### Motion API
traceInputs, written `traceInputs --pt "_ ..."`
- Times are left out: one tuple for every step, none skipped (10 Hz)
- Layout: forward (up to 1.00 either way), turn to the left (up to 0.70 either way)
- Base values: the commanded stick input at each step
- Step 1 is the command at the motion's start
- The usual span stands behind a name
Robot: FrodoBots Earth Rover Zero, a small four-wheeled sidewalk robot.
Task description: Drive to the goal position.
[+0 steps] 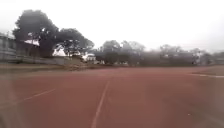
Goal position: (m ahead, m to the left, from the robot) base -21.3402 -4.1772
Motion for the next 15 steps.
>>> traceInputs --pt "0.0 1.0" --pt "0.0 1.0" --pt "0.0 1.0" --pt "0.0 1.0" --pt "0.0 1.0" --pt "0.0 1.0" --pt "0.0 1.0" --pt "0.0 1.0" --pt "0.0 1.0" --pt "0.0 1.0" --pt "0.0 1.0" --pt "0.0 1.0" --pt "0.0 1.0" --pt "0.0 1.0" --pt "0.0 1.0"
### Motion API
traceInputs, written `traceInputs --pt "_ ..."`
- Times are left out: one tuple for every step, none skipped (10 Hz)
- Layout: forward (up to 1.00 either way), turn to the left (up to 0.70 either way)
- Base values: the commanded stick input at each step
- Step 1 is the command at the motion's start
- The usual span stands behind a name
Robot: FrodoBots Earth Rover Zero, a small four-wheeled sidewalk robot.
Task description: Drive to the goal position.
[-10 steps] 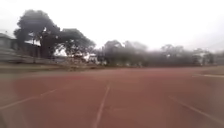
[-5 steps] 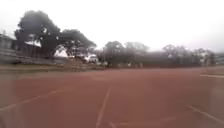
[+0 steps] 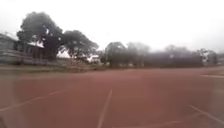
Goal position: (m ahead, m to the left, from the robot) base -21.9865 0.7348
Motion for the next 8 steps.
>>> traceInputs --pt "0.0 1.0" --pt "0.0 1.0" --pt "0.0 1.0" --pt "0.0 1.0" --pt "0.0 1.0" --pt "0.0 1.0" --pt "0.0 1.0" --pt "0.0 1.0"
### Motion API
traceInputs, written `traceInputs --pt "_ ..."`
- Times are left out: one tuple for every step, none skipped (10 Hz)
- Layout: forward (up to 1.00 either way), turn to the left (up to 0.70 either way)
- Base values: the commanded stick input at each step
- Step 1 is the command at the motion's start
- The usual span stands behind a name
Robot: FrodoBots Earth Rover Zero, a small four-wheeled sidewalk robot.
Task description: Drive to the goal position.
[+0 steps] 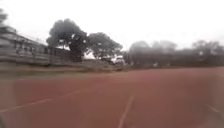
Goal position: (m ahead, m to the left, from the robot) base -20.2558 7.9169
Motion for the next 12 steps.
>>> traceInputs --pt "0.0 1.0" --pt "0.0 1.0" --pt "0.0 1.0" --pt "0.0 1.0" --pt "0.0 1.0" --pt "0.0 1.0" --pt "0.0 1.0" --pt "0.0 1.0" --pt "0.0 1.0" --pt "0.0 1.0" --pt "0.0 1.0" --pt "0.0 1.0"
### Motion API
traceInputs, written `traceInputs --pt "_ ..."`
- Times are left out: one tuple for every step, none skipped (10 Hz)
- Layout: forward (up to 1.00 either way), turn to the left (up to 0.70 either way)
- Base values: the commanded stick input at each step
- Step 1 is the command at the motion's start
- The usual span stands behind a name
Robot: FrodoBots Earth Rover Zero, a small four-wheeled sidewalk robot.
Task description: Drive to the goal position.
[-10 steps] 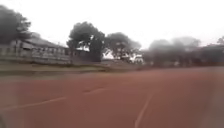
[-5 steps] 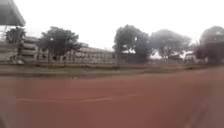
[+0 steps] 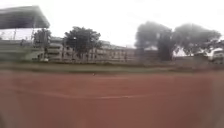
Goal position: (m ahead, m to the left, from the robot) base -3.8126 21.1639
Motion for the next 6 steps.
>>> traceInputs --pt "0.0 1.0" --pt "0.0 1.0" --pt "0.0 1.0" --pt "0.0 1.0" --pt "0.0 1.0" --pt "0.0 1.0"
